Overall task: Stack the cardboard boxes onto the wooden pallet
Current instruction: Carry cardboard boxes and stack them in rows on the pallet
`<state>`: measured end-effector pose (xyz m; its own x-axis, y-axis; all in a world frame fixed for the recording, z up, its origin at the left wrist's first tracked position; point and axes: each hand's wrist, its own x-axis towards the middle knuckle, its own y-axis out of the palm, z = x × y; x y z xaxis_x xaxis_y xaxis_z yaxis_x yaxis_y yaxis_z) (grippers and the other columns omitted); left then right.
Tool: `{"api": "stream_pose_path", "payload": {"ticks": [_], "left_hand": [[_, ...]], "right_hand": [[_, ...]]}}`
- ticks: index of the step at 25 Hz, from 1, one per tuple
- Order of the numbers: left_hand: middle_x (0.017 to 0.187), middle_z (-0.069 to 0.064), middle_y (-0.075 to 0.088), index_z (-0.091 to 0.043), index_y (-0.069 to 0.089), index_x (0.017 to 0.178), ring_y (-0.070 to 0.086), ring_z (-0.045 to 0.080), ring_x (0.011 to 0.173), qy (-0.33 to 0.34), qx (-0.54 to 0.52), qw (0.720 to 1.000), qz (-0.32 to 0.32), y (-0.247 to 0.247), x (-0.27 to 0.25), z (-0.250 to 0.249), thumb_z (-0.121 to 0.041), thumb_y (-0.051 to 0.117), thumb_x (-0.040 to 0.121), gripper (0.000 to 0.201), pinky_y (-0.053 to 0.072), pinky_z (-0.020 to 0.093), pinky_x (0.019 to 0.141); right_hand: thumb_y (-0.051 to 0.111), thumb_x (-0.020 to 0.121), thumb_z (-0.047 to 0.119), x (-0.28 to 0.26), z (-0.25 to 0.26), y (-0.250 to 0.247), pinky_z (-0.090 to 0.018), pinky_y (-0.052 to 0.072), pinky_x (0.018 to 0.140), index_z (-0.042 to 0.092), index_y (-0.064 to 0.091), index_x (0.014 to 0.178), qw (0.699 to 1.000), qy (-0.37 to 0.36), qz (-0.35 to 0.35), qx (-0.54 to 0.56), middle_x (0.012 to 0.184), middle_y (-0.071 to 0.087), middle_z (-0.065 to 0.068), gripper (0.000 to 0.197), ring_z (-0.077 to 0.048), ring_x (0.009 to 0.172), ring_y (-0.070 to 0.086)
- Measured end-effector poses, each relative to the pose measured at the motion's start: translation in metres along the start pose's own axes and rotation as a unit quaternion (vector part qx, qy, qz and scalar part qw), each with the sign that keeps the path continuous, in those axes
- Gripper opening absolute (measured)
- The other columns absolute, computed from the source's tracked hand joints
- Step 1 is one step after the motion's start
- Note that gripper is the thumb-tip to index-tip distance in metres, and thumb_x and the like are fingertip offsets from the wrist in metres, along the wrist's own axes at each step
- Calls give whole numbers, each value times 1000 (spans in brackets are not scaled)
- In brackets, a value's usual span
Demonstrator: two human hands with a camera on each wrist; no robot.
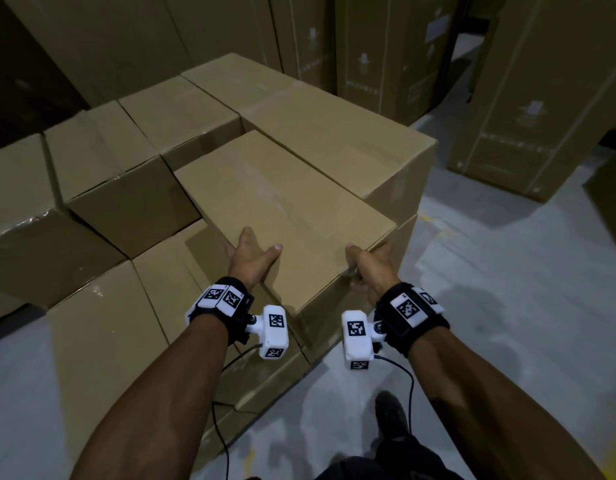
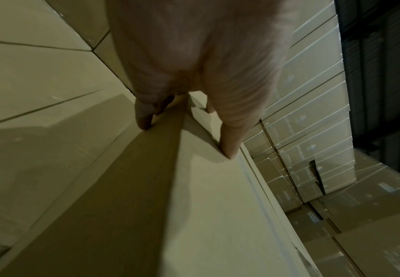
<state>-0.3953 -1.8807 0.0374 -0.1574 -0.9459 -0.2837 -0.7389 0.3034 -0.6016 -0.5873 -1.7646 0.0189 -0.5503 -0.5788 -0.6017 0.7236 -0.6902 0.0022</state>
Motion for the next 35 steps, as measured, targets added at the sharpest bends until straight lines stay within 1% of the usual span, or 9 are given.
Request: {"api": "stream_pose_path", "payload": {"ticks": [3,9,12,15,19,22,27,31,35], "left_hand": [[164,16,3,-26,25,156,24,36,147,2,2,1000,-8,-4,5,2,-41,74,86,86,28,40,118],[164,14,4,-25,27,155,26,34,147,-6,-4,1000,-16,-6,9,-1,-41,75,85,87,28,40,118],[165,14,1,-24,28,155,26,33,147,-8,4,1000,-24,-7,13,-3,-40,74,86,85,27,38,118],[165,11,-8,-25,28,155,19,34,149,-11,13,1000,-25,-8,13,-6,-39,73,87,83,24,39,118],[166,7,-8,-27,30,154,16,33,150,-13,0,999,-39,-10,14,-6,-38,73,87,81,23,41,118],[166,5,-7,-26,34,153,17,31,150,-6,-14,998,-53,-8,15,-6,-38,75,85,81,23,39,119],[166,3,-5,-26,37,152,18,30,150,-7,-21,998,-64,-9,16,-6,-36,76,85,78,24,39,118],[166,3,-5,-25,37,152,18,29,150,-4,-22,997,-67,-9,17,-7,-34,75,86,77,24,37,117],[166,3,-5,-23,38,152,18,29,150,-6,-22,997,-74,-10,17,-11,-32,74,87,74,24,34,116]], "right_hand": [[67,90,27,9,8,13,-37,56,70,22,8,155,1000,-5,21,-1,151,43,-12,88,-35,118,59],[70,90,24,21,21,34,-50,55,95,20,9,156,998,-9,50,22,154,39,-15,91,-36,125,55],[68,93,23,26,24,40,-50,52,100,21,-5,159,998,-12,56,28,159,31,-14,99,-36,131,49],[67,95,23,27,27,44,-50,50,103,19,-11,159,998,-12,61,24,161,25,-15,100,-38,132,48],[66,96,23,27,31,46,-49,50,103,19,-11,159,998,-14,65,17,159,29,-18,99,-35,113,58],[65,96,24,28,32,47,-47,50,103,19,-12,159,997,-17,69,7,159,29,-19,100,-29,106,58],[68,93,26,27,34,51,-48,51,102,19,-11,159,998,-23,59,-2,160,27,-18,103,-33,118,56],[67,95,24,27,36,52,-48,51,102,18,-12,159,998,-24,64,4,159,28,-18,101,-24,94,53],[67,95,24,28,37,56,-48,51,102,19,-12,159,998,-21,64,9,161,25,-18,102,-30,106,58]]}}
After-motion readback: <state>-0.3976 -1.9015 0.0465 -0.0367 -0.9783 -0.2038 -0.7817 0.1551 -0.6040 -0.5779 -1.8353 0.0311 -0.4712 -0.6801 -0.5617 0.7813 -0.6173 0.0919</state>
